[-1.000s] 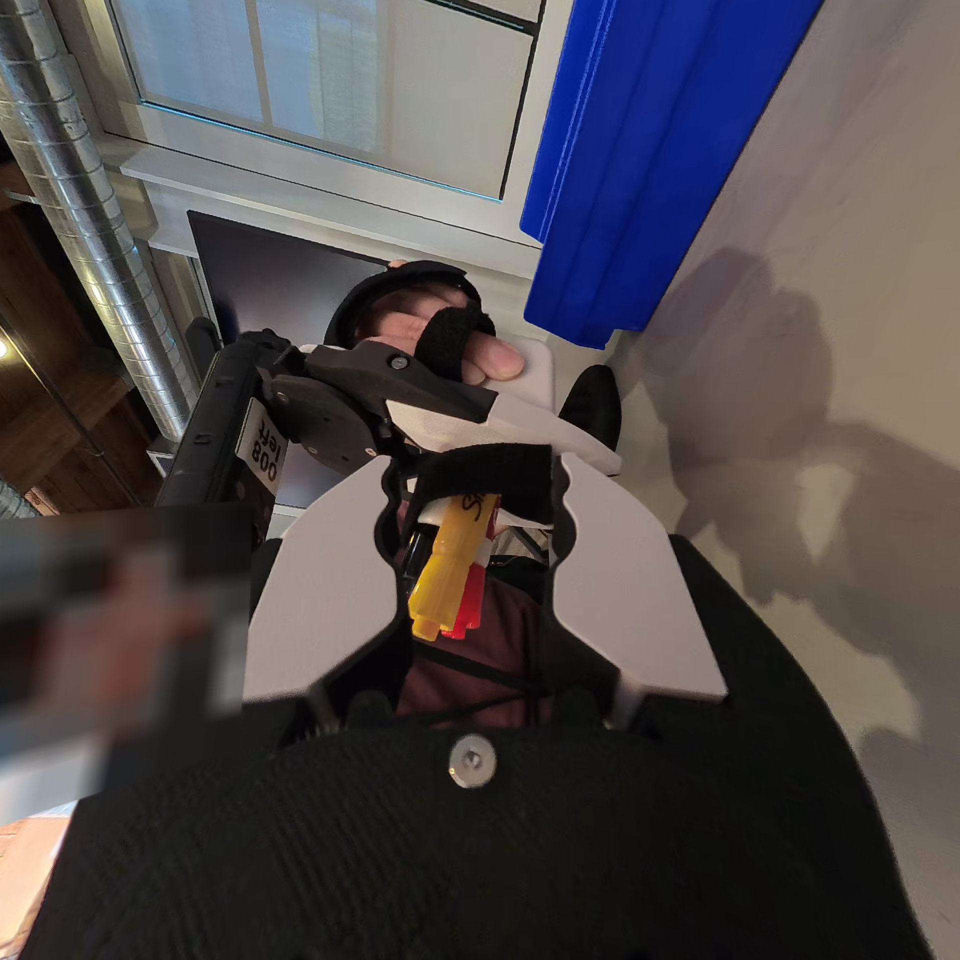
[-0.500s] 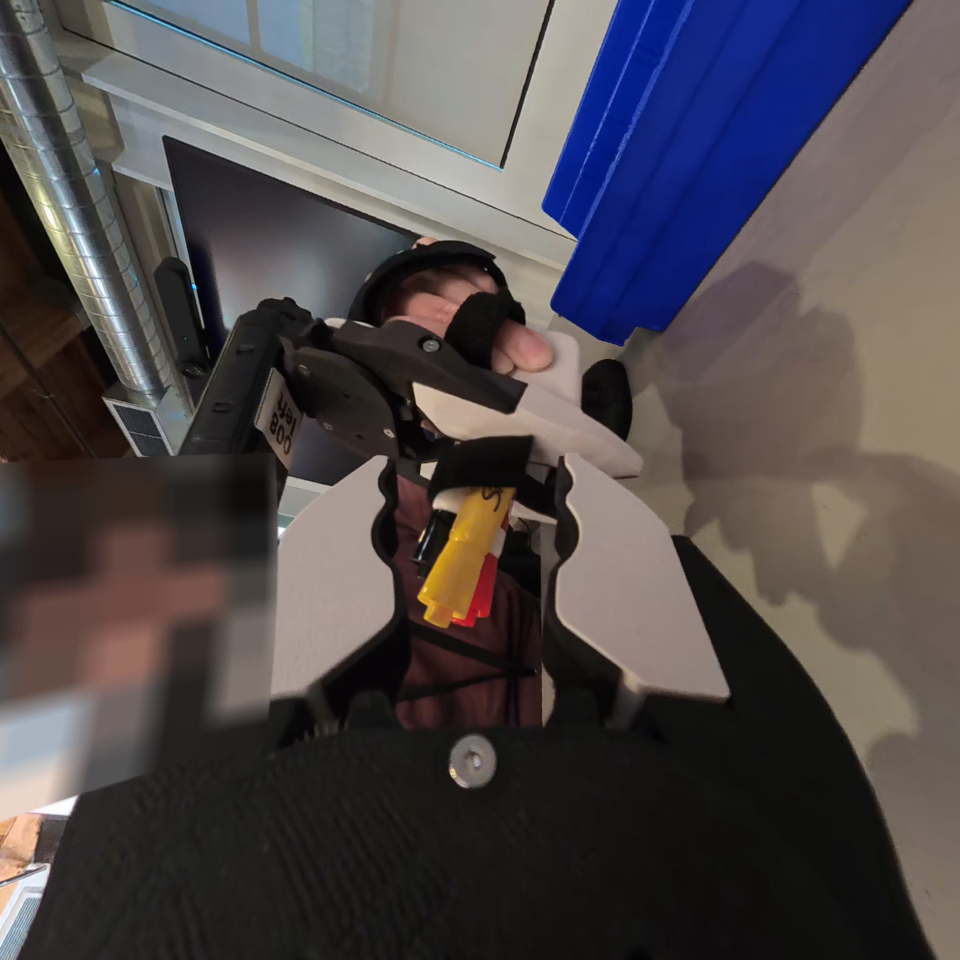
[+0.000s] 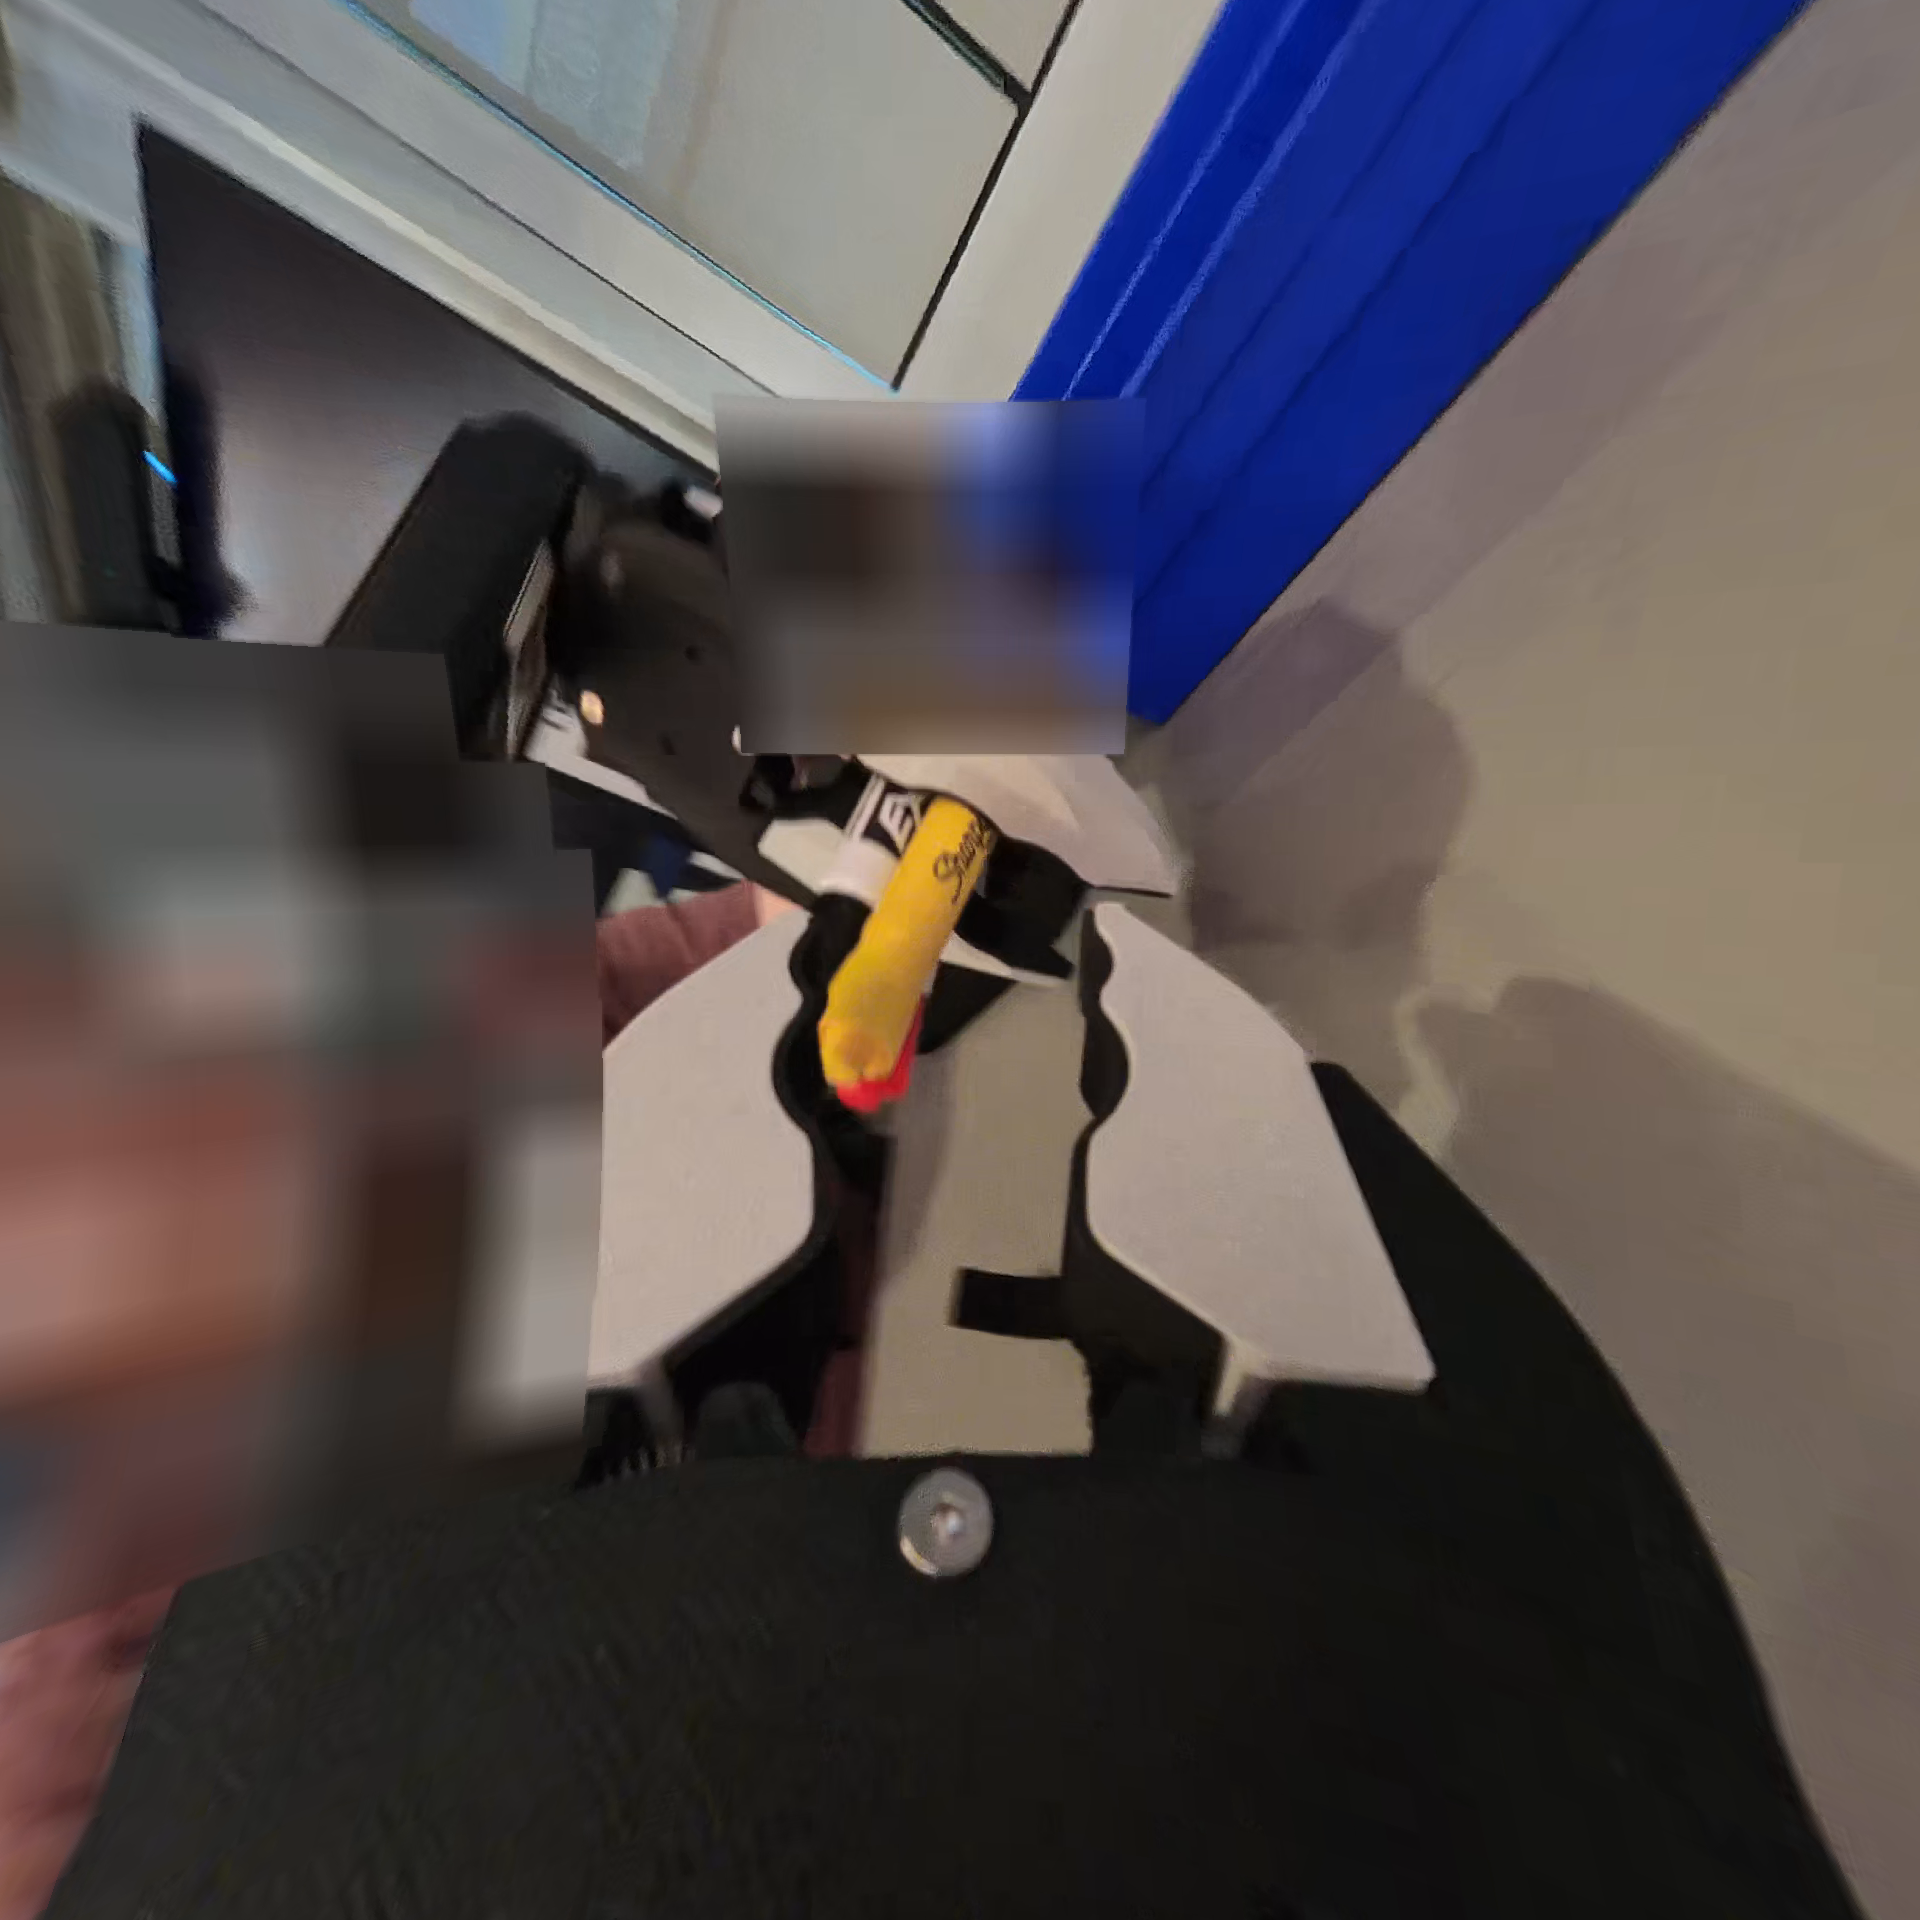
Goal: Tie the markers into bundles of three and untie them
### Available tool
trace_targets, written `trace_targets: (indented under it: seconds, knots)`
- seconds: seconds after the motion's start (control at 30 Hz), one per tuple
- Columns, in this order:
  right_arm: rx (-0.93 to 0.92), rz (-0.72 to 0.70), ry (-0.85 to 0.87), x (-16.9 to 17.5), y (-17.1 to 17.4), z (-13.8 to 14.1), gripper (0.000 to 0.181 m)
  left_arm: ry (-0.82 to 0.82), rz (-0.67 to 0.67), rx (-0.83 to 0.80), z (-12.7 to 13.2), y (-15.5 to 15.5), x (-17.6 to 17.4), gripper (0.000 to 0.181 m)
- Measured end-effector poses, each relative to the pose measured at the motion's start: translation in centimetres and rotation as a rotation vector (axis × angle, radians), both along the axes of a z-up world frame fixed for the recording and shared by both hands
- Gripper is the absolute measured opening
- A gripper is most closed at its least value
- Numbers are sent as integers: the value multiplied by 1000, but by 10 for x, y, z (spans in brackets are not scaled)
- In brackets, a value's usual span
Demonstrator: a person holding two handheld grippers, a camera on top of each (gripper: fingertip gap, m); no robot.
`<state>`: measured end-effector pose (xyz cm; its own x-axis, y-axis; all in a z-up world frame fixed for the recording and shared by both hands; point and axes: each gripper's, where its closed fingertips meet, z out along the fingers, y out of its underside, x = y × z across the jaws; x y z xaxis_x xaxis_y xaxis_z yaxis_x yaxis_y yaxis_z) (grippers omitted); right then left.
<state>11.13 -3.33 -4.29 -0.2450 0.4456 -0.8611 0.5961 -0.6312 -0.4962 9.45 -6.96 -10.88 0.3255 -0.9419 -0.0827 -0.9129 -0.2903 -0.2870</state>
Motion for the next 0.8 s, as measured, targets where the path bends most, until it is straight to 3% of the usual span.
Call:
trace_targets:
  seconds: [0.03,0.13,0.2,0.3,0.4,0.47,0.63,0.73,0.8]
  knots:
    - [95,-17,72,6,4,1,48,4,11,-3,0,0,-4,42]
    - [414,-44,352,39,5,10,33,15,50,14,3,3,-15,42]
    - [642,-42,490,62,-10,6,35,20,62,28,5,5,-20,41]
    - [926,28,541,85,-56,-17,41,22,75,22,5,5,-24,42]
    - [1179,183,464,94,-101,-62,44,21,89,2,2,5,-28,42]
    - [1253,228,424,94,-116,-83,44,26,99,-27,-3,4,-31,42]
    - [1236,273,408,85,-132,-99,37,13,96,-104,-13,-3,-33,42]
    - [1225,279,393,77,-134,-106,27,9,96,-130,-17,-4,-33,42]
    - [1212,289,374,73,-134,-109,4,-12,84,-166,-19,-8,-30,42]
